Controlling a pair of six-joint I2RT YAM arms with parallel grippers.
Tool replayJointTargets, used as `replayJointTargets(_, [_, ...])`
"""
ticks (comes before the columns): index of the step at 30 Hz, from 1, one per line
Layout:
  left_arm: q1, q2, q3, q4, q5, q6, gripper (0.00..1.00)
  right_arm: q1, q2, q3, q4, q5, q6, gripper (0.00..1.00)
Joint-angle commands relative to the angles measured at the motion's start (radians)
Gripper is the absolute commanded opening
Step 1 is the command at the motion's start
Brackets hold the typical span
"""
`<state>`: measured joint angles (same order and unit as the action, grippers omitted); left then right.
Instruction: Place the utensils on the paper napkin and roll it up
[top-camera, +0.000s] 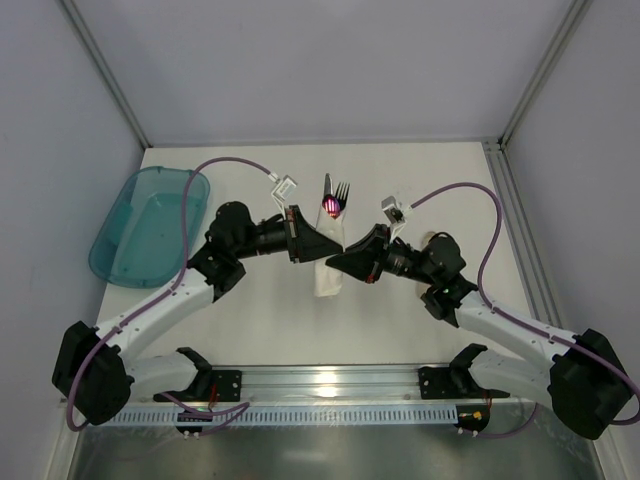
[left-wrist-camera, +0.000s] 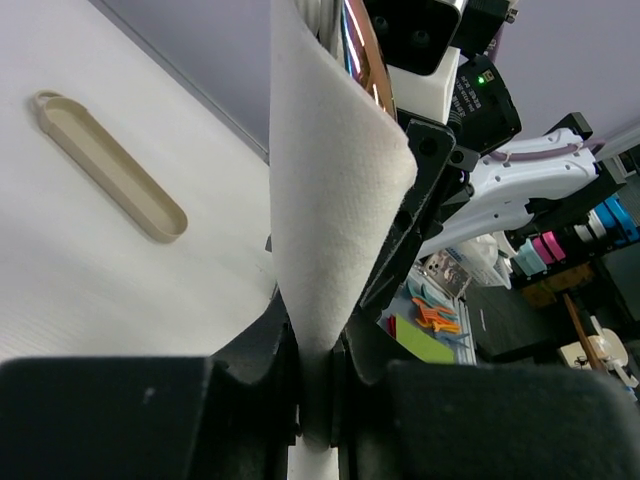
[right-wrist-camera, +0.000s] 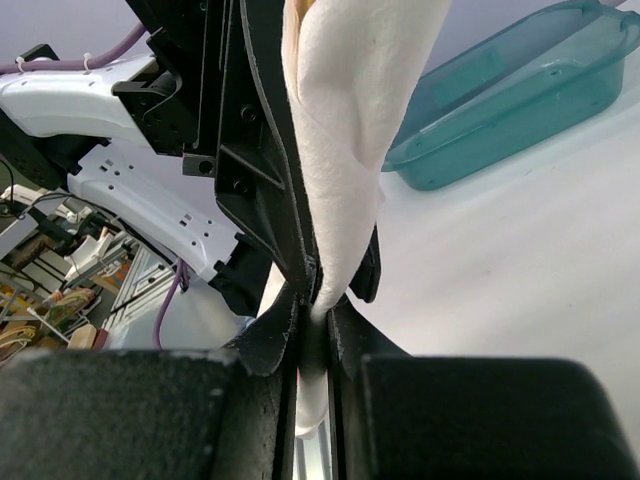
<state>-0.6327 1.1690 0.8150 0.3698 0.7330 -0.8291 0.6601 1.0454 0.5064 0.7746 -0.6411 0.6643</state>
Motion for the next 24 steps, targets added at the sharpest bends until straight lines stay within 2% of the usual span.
replayJointTargets(1, [0.008,0.0,0.03,-0.008,-0.034,0.004,0.01,0.007,-0.002,0.017,0.12,-0.008,-0.008,0.04])
replayJointTargets(4, [0.013,0.004,0.036,-0.026,-0.034,0.011,0.0,0.007,0.002,0.02,0.114,-0.009,-0.002,0.06])
replayJointTargets(5, [0.014,0.004,0.039,-0.032,-0.034,0.015,0.0,0.006,0.002,0.023,0.108,0.001,0.0,0.13])
replayJointTargets(7, [0.027,0.006,0.061,-0.074,-0.029,0.033,0.0,0.0,-0.004,0.027,0.069,0.012,-0.005,0.19])
replayJointTargets(8, [0.031,0.006,0.072,-0.101,-0.029,0.047,0.0,-0.005,-0.01,0.026,0.028,0.029,-0.009,0.26])
replayJointTargets(13, [0.126,0.011,0.16,-0.366,0.003,0.166,0.0,-0.077,-0.106,-0.021,-0.08,0.049,-0.002,0.43])
replayJointTargets(15, [0.171,0.03,0.214,-0.466,0.012,0.26,0.0,-0.106,-0.151,-0.028,-0.158,0.057,-0.023,0.49])
replayJointTargets(16, [0.223,0.047,0.24,-0.559,0.028,0.293,0.0,-0.109,-0.169,-0.028,-0.185,0.058,-0.031,0.49])
replayJointTargets(18, [0.281,0.116,0.309,-0.647,0.061,0.39,0.0,-0.114,-0.218,-0.034,-0.225,0.051,-0.046,0.51])
replayJointTargets(24, [0.491,0.355,0.516,-0.978,0.187,0.66,0.0,-0.116,-0.295,-0.088,-0.187,0.005,0.004,0.53])
